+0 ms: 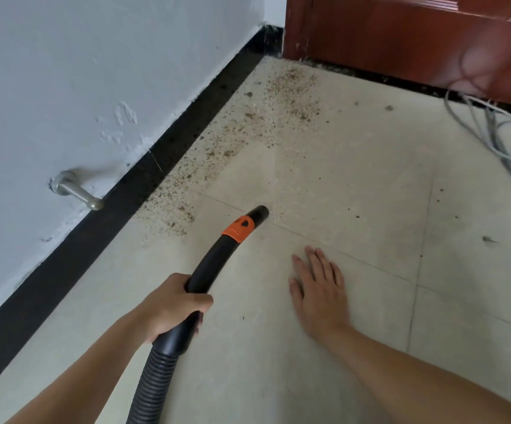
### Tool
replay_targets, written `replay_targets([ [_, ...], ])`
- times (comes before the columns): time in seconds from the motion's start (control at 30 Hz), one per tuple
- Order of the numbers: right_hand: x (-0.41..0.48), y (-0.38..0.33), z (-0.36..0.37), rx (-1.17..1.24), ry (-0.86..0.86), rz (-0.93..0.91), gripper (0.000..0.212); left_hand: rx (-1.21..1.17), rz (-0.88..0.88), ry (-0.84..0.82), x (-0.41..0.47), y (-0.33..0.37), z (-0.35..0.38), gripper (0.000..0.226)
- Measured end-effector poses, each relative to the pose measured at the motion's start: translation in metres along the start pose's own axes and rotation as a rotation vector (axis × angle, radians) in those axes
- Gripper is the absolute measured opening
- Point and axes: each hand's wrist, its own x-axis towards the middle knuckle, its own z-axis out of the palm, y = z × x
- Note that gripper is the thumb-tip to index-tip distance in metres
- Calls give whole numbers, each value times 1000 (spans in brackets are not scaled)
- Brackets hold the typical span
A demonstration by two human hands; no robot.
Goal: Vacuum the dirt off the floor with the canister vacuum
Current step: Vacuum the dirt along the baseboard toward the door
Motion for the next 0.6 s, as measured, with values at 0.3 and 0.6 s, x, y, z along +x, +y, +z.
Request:
replay_targets([
  [0.3, -11, 61, -18, -91, -20, 86, 57, 19, 74, 35, 67, 89, 11, 25],
  [0.6, -13, 65, -13, -47, 37, 84, 53, -7, 100, 3, 106, 142, 24, 26],
])
